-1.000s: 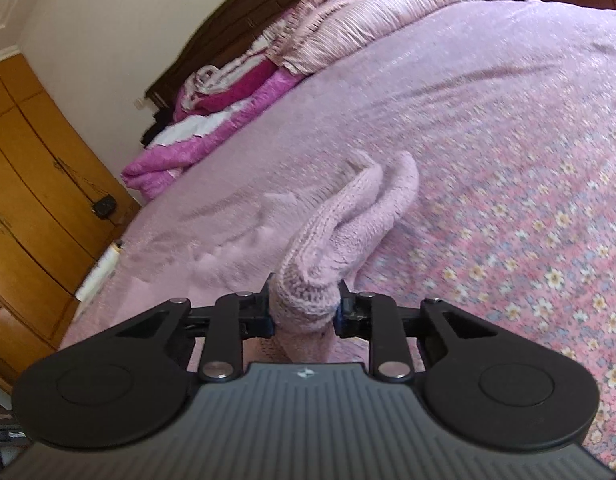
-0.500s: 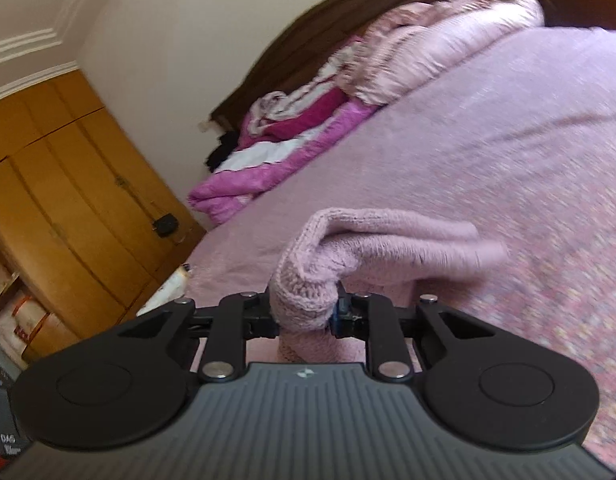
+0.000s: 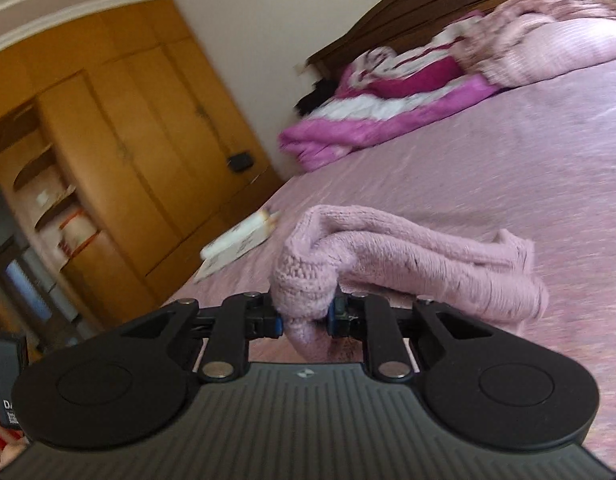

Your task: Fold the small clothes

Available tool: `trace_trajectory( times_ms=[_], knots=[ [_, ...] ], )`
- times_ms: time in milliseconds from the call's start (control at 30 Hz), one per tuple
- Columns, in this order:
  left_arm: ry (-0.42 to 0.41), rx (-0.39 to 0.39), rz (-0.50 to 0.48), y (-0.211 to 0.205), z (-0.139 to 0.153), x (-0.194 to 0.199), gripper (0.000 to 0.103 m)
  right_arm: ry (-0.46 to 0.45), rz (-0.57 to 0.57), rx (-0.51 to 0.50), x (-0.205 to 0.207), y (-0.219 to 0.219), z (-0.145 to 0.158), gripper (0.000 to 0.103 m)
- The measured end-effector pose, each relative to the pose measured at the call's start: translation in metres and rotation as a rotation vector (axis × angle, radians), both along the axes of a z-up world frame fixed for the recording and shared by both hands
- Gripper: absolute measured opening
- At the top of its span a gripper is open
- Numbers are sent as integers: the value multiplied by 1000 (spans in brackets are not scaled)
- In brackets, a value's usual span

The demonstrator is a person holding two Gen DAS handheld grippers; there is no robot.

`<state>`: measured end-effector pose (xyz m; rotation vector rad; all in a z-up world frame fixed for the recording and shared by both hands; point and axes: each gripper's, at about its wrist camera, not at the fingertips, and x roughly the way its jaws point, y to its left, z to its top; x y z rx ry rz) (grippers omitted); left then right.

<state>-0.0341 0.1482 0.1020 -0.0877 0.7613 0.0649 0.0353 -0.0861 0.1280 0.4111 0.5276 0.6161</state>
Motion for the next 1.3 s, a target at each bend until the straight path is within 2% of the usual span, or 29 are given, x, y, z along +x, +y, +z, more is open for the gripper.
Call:
trace_trajectory(
  times_ms=[133,300,400,467,533,700,900,1133,1300],
  knots=[
    [4,-11,31,16,-4,-5,83,25,87,-83,6,51,-12,21],
    [8,-27,63,32,-8,-10,83,99,162,-248,11,109,-47,22],
    [6,-32,71,37,-9,-10,83,122,183,-293,5,128,-61,41],
    [-4,-36,68,40,-9,-9,83,98,197,-271,-6,127,-61,61],
    [-15,-53,64,42,-8,-6,83,94,204,-243,-16,120,-58,66],
    [-54,-128,35,43,-2,9,83,64,172,-219,-38,93,-42,69],
    [-117,-156,-35,27,4,41,83,90,30,-141,-53,38,-28,78],
    [-115,-170,-107,0,-17,91,83,139,-148,-97,-61,-19,-38,81],
    [-111,-162,-129,-11,-40,111,82,155,-215,-103,-64,-32,-53,82]
  ],
)
